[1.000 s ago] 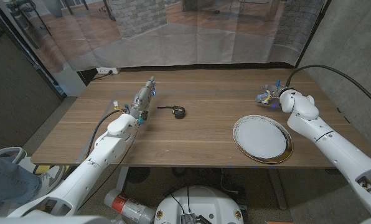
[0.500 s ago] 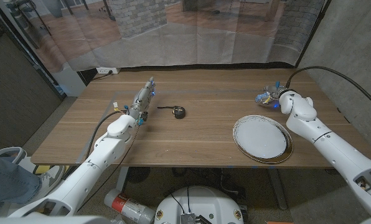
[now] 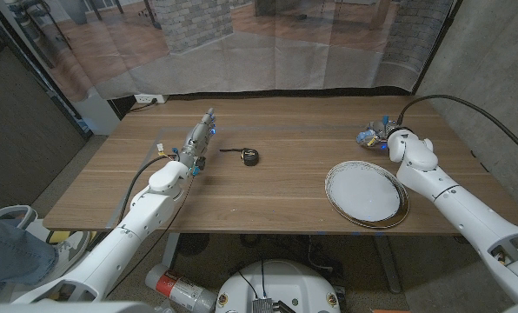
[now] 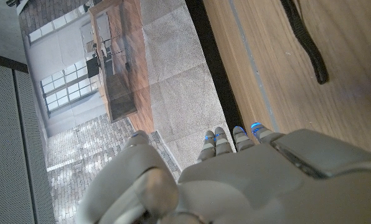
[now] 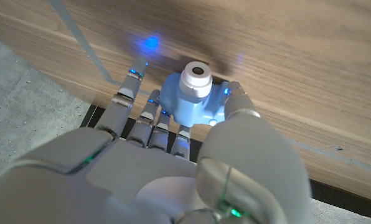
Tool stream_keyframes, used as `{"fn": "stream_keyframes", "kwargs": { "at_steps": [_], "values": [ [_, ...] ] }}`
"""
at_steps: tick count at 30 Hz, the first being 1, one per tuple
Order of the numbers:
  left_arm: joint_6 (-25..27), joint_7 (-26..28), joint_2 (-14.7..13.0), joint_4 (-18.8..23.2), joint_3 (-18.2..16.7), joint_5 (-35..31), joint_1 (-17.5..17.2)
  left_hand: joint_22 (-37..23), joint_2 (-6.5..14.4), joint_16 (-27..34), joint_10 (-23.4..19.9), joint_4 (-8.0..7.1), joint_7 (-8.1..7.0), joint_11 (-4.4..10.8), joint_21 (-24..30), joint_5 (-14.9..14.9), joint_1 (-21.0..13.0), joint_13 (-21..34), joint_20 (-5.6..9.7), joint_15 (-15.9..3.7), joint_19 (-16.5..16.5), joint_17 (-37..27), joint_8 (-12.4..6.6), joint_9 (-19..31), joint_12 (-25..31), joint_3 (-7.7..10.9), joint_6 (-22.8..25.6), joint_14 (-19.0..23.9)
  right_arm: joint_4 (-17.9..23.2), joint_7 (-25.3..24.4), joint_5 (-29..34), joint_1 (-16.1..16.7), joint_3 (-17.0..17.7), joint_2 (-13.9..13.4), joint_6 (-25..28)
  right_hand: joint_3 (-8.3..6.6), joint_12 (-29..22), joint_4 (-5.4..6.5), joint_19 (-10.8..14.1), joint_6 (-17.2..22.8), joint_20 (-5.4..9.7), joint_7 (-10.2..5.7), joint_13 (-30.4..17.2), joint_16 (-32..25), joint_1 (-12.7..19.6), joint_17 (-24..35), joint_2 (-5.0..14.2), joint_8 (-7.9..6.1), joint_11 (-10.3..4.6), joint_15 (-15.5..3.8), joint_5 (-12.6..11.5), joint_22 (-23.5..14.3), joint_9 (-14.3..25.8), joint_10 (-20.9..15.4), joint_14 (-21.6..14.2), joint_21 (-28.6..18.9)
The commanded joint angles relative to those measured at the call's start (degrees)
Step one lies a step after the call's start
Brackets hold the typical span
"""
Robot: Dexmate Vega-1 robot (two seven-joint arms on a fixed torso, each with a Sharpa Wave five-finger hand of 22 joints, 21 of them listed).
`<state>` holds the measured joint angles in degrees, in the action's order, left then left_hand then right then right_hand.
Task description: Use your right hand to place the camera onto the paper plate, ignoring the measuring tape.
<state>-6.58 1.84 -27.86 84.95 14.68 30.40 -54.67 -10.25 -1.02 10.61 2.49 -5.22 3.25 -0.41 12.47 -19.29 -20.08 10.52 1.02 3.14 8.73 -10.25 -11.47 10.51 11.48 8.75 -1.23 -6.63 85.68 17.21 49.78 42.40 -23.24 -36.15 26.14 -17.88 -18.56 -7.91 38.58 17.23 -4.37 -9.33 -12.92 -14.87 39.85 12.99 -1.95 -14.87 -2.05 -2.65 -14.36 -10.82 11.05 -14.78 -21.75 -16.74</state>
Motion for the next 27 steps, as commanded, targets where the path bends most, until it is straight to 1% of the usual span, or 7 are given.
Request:
{"fn": "stream_keyframes", "kwargs": {
  "at_steps": [1,5,6,14,17,24,27],
  "values": [
    [0.47,0.1,-0.01,-0.09,0.12,0.05,0.14,-0.29,0.59,0.2,0.08,-0.03,0.14,0.28,-0.19,0.15,-0.22,0.24,-0.29,-0.05,-0.05,-0.33,-0.04,0.25,0.18,-0.2,0.35,-0.1,-0.97,-2.92,0.18,0.35,-0.05,0.39,-0.17,-0.97,-1.0,-0.16,1.95,3.49,1.52,-0.75,-0.47,-1.17,1.28,0.88,0.88,-1.17,-0.62,-1.37,0.57,-0.21,0.49,-1.85,-2.54,-0.62],
    [0.47,0.03,0.18,-0.49,0.28,0.01,0.31,-0.29,0.61,0.22,0.03,-0.03,0.14,0.3,-0.21,0.16,-0.22,0.24,-0.33,-0.05,-0.04,-0.33,-0.04,0.25,0.2,-0.23,0.36,-0.07,-1.27,-3.55,0.23,0.44,-0.08,0.58,0.08,-1.65,-2.14,-0.35,3.47,7.16,2.89,-1.56,-1.07,-1.96,2.65,1.91,2.01,-2.46,-1.03,-2.11,1.12,-0.38,1.1,-3.69,-4.31,-0.98],
    [0.51,0.04,0.21,-0.54,0.29,0.02,0.32,-0.29,0.61,0.22,0.02,-0.04,0.1,0.29,-0.21,0.16,-0.22,0.24,-0.32,-0.06,-0.05,-0.33,-0.03,0.25,0.2,-0.24,0.36,-0.06,-1.32,-3.68,0.38,0.44,-0.14,0.67,0.35,-1.69,-2.4,-0.47,3.83,8.5,3.09,-1.34,-1.23,-2.23,2.96,2.12,2.03,-3.0,-0.91,-2.35,1.29,-0.42,1.28,-4.04,-4.97,-1.08],
    [0.46,-0.18,0.56,-1.22,0.46,0.03,0.57,-0.3,0.66,0.22,0.02,-0.03,0.12,0.21,-0.25,0.19,-0.24,0.24,-0.39,-0.05,-0.03,-0.33,-0.01,0.25,0.2,-0.32,0.35,-0.05,-1.44,-4.07,0.55,0.41,-0.32,0.51,0.33,-2.71,-4.08,-1.22,6.64,11.72,5.44,-2.4,-2.2,-4.23,6.4,3.95,4.07,-4.52,-2.09,-3.79,1.99,-0.75,2.5,-6.47,-8.43,-2.18],
    [0.49,-0.22,0.64,-1.36,0.53,-0.01,0.68,-0.3,0.68,0.23,0.01,-0.03,0.15,0.16,-0.25,0.2,-0.25,0.24,-0.33,-0.05,-0.08,-0.33,-0.02,0.25,0.2,-0.35,0.39,-0.02,-1.61,-4.21,0.69,0.31,-0.4,0.55,0.5,-2.62,-5.13,-1.36,8.08,13.68,7.32,-2.77,-2.71,-5.71,8.05,5.31,4.75,-5.5,-2.87,-4.58,2.58,-1.05,3.16,-8.16,-10.35,-2.97],
    [0.92,-0.14,0.7,-1.39,0.67,-0.16,0.96,-0.3,0.72,0.23,-0.08,-0.03,0.13,0.15,-0.26,0.22,-0.26,0.25,-0.35,-0.06,-0.14,-0.33,-0.02,0.25,0.23,-0.41,0.42,-0.01,-1.88,-4.82,0.47,0.47,-0.23,0.47,0.34,-2.27,-6.99,-1.34,9.75,18.05,9.92,-2.78,-3.6,-8.4,10.65,8.05,6.05,-7.61,-3.77,-5.8,3.39,-1.72,4.22,-11.08,-13.57,-4.4],
    [1.03,-0.24,0.77,-1.5,0.76,-0.18,1.13,-0.3,0.74,0.22,-0.04,-0.03,0.14,0.22,-0.29,0.23,-0.27,0.25,-0.4,-0.08,-0.08,-0.33,-0.01,0.25,0.21,-0.43,0.43,-0.04,-1.74,-5.15,0.32,0.69,-0.01,0.43,0.36,-2.25,-7.59,-1.46,10.27,19.17,10.42,-2.97,-3.89,-9.1,11.54,8.8,6.29,-8.19,-3.74,-6.39,3.53,-1.95,4.53,-12.03,-14.66,-4.93]
  ]
}}
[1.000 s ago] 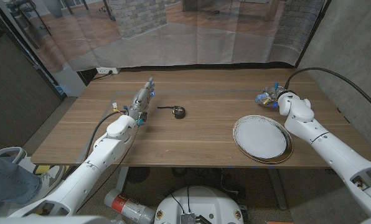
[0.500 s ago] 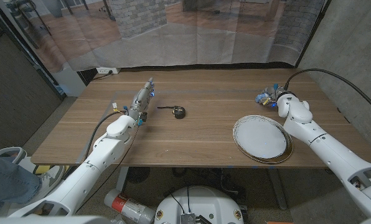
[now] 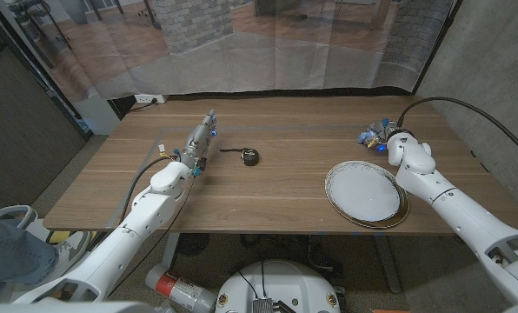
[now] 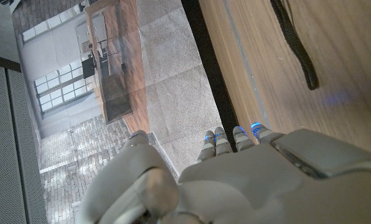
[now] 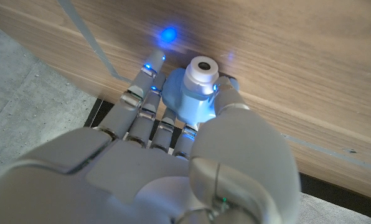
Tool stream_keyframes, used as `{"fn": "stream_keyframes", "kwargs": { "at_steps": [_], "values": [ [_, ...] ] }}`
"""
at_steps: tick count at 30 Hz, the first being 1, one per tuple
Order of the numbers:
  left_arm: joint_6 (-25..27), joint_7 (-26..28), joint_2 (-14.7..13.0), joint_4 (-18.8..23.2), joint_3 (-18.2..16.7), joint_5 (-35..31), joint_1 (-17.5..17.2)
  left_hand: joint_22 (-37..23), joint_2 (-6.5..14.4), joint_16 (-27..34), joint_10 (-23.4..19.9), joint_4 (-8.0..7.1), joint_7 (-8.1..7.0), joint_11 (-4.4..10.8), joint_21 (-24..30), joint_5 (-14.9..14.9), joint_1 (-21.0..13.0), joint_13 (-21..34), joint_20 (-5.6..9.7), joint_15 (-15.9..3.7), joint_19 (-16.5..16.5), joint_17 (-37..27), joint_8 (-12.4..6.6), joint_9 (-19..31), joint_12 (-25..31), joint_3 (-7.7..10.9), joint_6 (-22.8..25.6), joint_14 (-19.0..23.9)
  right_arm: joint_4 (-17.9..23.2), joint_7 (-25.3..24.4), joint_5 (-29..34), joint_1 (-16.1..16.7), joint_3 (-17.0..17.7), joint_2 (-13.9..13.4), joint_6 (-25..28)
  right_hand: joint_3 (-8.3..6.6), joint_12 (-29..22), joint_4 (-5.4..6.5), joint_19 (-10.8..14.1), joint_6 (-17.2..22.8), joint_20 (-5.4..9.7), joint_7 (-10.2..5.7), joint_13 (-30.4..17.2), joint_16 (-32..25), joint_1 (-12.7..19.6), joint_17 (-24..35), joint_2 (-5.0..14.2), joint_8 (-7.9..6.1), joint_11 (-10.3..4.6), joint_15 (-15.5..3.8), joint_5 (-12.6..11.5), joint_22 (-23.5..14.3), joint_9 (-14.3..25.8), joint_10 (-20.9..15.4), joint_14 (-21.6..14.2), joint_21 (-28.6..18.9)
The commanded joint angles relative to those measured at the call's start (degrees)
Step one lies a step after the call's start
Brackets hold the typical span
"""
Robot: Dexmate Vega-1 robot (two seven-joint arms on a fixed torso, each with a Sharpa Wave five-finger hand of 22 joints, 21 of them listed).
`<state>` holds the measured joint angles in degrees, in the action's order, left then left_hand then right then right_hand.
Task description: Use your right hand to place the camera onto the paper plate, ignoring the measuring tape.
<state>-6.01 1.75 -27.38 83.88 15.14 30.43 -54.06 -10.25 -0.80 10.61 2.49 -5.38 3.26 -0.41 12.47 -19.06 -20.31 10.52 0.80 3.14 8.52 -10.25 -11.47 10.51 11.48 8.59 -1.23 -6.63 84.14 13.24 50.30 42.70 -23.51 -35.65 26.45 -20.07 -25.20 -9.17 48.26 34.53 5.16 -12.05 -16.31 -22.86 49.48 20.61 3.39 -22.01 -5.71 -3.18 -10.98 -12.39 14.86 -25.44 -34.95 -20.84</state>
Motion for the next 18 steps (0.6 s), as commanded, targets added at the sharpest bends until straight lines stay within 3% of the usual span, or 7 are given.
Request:
{"fn": "stream_keyframes", "kwargs": {
  "at_steps": [1,18],
  "values": [
    [0.47,-0.18,0.32,-0.46,0.33,-0.22,0.58,-0.3,0.53,0.23,-0.02,0.13,0.14,0.24,-0.29,0.01,-0.04,0.25,-0.17,-0.11,0.13,-0.33,-0.02,0.25,0.2,-0.28,0.45,-0.02,-0.1,-1.21,-0.2,0.45,0.31,-0.14,0.04,-0.04,-1.02,-0.23,0.57,2.21,1.03,-0.23,-0.59,-1.3,2.17,1.43,1.04,-1.23,-0.22,-6.09,0.18,-0.44,0.81,-1.38,-1.68,-0.93],
    [0.15,-0.87,0.39,-0.66,0.49,-0.31,1.19,-0.31,0.63,0.23,-0.02,0.14,0.23,0.21,-0.34,0.06,-0.09,0.25,-0.11,-0.07,0.08,-0.33,-0.01,0.26,0.19,-0.42,0.5,0.0,3.49,-0.86,0.19,1.91,1.53,-1.2,0.68,-0.01,-2.49,-0.02,0.88,4.19,2.21,-0.24,-1.46,-2.21,3.8,3.17,1.8,-2.52,-0.9,-6.97,0.44,-1.11,1.74,-3.52,-3.49,-2.19]
  ]
}}
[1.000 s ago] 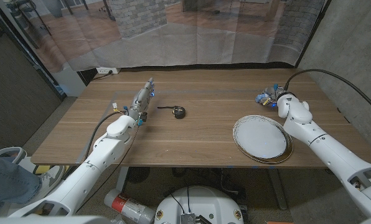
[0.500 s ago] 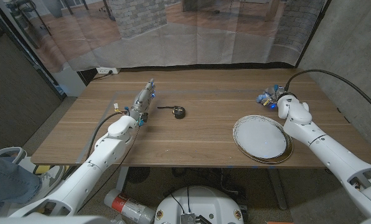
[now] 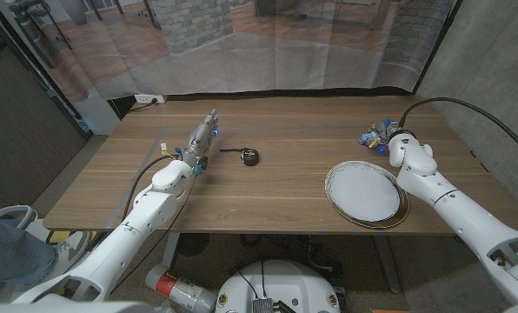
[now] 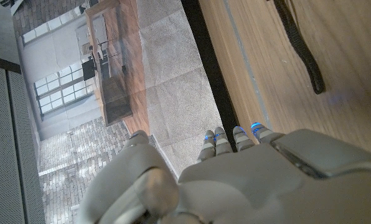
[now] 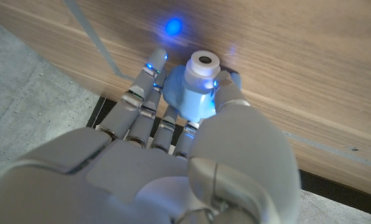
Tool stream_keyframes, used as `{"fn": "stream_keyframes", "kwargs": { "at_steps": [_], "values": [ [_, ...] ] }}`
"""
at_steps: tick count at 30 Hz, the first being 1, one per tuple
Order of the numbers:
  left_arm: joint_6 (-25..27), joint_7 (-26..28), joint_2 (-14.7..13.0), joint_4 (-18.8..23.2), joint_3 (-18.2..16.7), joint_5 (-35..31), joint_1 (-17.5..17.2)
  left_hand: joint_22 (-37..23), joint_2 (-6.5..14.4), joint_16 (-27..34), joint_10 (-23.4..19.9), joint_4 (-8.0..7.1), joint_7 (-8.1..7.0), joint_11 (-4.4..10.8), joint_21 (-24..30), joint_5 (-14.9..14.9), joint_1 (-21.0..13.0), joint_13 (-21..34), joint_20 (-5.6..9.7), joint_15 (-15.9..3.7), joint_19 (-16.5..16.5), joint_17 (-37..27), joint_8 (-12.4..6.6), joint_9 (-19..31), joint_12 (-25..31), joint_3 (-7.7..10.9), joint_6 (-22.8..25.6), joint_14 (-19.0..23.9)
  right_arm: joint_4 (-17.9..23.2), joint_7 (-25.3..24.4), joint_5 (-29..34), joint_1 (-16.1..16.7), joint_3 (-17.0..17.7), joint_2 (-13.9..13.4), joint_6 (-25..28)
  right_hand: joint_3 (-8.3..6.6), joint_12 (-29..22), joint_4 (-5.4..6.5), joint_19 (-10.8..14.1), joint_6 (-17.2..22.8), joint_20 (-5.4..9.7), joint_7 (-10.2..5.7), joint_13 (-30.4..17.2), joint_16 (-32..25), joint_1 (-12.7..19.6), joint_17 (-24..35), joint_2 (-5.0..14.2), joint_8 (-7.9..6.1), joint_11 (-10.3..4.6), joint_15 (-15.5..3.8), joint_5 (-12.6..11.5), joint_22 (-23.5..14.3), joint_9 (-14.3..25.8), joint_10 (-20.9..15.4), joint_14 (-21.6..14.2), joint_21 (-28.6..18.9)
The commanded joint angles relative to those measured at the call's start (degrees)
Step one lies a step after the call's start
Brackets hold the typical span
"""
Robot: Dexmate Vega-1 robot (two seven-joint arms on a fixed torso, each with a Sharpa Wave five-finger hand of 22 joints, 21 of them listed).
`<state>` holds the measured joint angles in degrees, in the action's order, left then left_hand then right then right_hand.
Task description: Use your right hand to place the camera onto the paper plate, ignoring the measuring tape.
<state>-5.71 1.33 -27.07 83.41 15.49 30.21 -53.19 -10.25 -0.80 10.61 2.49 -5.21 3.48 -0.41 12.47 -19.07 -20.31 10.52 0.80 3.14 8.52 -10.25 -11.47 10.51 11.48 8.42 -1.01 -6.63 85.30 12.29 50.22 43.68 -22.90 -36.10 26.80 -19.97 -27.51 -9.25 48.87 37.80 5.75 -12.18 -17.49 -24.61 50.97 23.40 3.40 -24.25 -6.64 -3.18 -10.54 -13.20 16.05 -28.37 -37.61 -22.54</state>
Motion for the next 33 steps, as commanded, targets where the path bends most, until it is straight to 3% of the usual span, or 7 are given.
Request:
{"fn": "stream_keyframes", "kwargs": {
  "at_steps": [1,33],
  "values": [
    [-0.15,-0.56,0.09,-0.23,0.15,-0.02,0.34,-0.31,0.64,0.22,-0.03,-0.03,-0.01,0.19,-0.34,0.07,-0.1,0.25,-0.12,-0.06,0.07,-0.33,0.0,0.26,0.19,-0.25,0.27,-0.01,2.46,0.12,0.2,1.0,1.0,-0.89,0.09,-0.1,-0.21,0.08,0.28,0.93,1.65,-0.12,-0.31,-0.49,2.34,0.43,1.81,-0.31,0.04,-6.99,0.01,-0.32,0.57,-0.6,-0.89,-0.53],
    [-1.04,-1.32,-0.19,-0.29,-0.32,0.29,0.3,-0.31,0.81,0.21,-0.05,0.02,0.0,0.06,-0.44,0.15,-0.24,0.25,-0.04,-0.06,0.06,-0.32,0.03,0.26,0.18,-0.51,0.32,0.01,7.82,-0.12,2.2,2.02,2.94,-1.38,-0.5,-0.06,-0.89,0.21,0.19,1.38,2.15,-0.12,-1.37,-0.49,3.89,1.94,2.22,-1.02,-0.21,-7.5,0.24,-1.2,1.64,-0.73,-2.16,-2.21]
  ]
}}
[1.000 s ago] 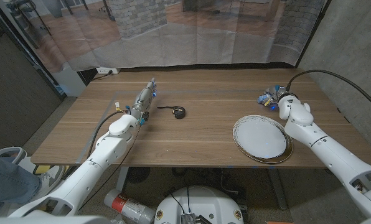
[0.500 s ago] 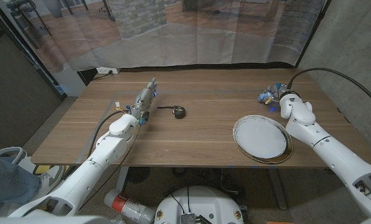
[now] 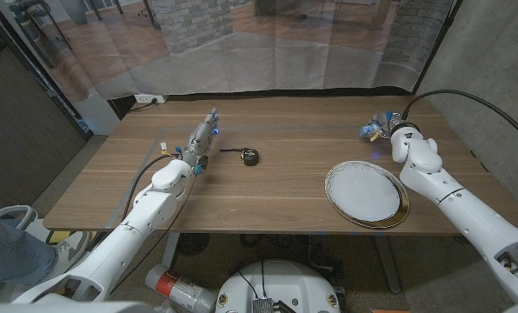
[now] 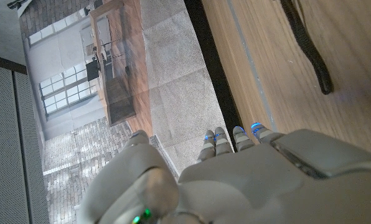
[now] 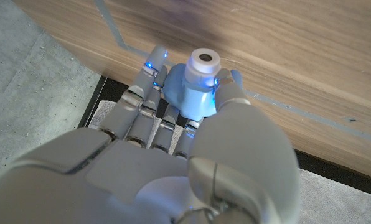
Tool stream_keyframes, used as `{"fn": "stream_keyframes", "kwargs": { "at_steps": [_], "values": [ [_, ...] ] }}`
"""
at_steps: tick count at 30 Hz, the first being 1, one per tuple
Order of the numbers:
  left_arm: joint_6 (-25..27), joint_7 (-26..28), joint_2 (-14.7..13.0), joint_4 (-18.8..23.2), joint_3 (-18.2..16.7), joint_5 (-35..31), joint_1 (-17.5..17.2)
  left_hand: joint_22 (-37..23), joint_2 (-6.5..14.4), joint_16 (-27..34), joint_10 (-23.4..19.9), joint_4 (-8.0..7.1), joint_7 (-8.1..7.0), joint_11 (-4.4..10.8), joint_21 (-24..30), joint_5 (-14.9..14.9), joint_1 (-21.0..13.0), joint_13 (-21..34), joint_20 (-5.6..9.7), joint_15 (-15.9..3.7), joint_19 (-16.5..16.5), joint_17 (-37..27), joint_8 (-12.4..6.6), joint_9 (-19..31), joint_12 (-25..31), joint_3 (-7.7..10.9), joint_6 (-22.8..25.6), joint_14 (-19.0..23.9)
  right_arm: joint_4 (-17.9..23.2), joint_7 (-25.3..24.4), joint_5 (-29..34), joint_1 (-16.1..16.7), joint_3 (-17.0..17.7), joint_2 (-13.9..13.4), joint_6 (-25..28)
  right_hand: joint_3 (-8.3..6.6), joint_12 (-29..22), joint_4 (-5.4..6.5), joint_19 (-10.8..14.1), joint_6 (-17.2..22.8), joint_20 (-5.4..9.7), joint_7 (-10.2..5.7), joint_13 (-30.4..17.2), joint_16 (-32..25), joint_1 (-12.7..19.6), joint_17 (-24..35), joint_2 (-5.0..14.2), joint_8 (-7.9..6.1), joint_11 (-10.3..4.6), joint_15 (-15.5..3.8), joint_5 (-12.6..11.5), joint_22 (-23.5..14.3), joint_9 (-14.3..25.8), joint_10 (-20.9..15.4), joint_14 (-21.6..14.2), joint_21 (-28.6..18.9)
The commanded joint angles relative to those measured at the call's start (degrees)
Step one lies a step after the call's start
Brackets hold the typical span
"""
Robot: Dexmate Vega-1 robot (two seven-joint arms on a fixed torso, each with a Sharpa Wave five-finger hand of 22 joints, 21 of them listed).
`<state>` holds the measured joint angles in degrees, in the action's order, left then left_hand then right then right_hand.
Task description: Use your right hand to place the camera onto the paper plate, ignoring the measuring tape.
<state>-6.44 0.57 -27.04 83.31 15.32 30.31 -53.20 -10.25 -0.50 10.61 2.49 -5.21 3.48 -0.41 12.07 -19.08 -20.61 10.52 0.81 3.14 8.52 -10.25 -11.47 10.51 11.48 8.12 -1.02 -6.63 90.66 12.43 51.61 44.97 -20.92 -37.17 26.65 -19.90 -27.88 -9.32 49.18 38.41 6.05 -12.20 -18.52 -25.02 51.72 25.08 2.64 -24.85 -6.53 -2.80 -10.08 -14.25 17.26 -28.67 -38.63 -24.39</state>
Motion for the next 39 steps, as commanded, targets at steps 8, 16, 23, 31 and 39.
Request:
{"fn": "stream_keyframes", "kwargs": {
  "at_steps": [8,16,23,31,39],
  "values": [
    [-0.36,-1.04,-0.36,-0.51,-0.13,0.15,0.72,-0.31,0.55,0.22,-0.03,0.04,0.04,0.12,-0.07,0.18,0.03,0.25,-0.01,-0.11,0.07,-0.32,0.04,0.26,0.17,-0.27,0.31,0.04,4.38,0.11,1.81,1.54,1.52,-0.64,-0.36,-0.01,-0.65,0.43,-0.22,1.07,1.87,-0.09,-0.56,0.1,3.2,0.52,2.94,-0.65,-0.34,-7.76,-0.14,-0.34,0.66,-0.45,-1.18,-0.73],
    [-0.14,-1.45,-0.63,-0.86,0.01,-0.08,1.21,-0.3,0.59,0.21,-0.06,0.06,0.01,0.15,-0.08,0.19,-0.01,0.25,0.0,-0.06,0.05,-0.32,0.05,0.26,0.18,-0.33,0.31,0.03,6.22,0.79,2.57,2.35,2.3,-0.83,-0.27,0.05,-0.82,0.51,-0.22,1.32,1.96,-0.09,-0.76,0.19,3.28,0.7,2.9,-0.85,-0.26,-7.87,-0.11,-0.49,0.87,-0.65,-1.51,-1.1],
    [-0.1,-2.19,-0.5,-1.65,0.24,-0.05,1.95,-0.3,0.63,0.2,-0.07,0.07,-0.02,0.18,-0.1,0.21,-0.04,0.25,-0.03,-0.06,0.07,-0.32,0.06,0.26,0.17,-0.38,0.32,0.0,7.88,0.96,3.51,3.25,2.94,-1.38,-0.76,0.13,-1.0,0.67,-0.24,1.71,2.03,-0.08,-0.98,0.3,3.28,0.94,2.96,-1.12,-0.55,-7.99,-0.08,-0.66,1.1,-0.87,-1.79,-1.51],
    [0.01,-2.93,-0.33,-2.55,0.42,-0.05,2.72,-0.31,0.66,0.2,-0.06,0.08,0.0,0.15,-0.12,0.23,-0.07,0.25,-0.07,-0.11,0.07,-0.32,0.04,0.26,0.16,-0.42,0.38,0.01,9.51,0.86,3.36,4.73,4.33,-1.48,-1.43,0.09,-1.17,0.69,-0.21,1.84,2.15,-0.12,-1.18,0.37,3.52,1.23,3.16,-1.29,-0.59,-8.14,-0.06,-0.81,1.33,-1.12,-1.99,-1.92],
    [-0.04,-3.62,-0.24,-3.43,0.37,0.0,3.25,-0.31,0.72,0.18,0.01,0.09,0.05,0.1,-0.14,0.25,-0.1,0.25,-0.08,-0.12,0.09,-0.32,0.04,0.26,0.14,-0.46,0.39,-0.06,10.78,0.2,2.23,6.23,5.79,-1.53,-3.26,0.15,-1.37,0.76,-0.26,2.29,2.18,-0.12,-1.43,0.55,3.62,1.52,3.19,-1.64,-0.88,-8.3,-0.02,-0.98,1.63,-1.41,-2.18,-2.41]
  ]
}}
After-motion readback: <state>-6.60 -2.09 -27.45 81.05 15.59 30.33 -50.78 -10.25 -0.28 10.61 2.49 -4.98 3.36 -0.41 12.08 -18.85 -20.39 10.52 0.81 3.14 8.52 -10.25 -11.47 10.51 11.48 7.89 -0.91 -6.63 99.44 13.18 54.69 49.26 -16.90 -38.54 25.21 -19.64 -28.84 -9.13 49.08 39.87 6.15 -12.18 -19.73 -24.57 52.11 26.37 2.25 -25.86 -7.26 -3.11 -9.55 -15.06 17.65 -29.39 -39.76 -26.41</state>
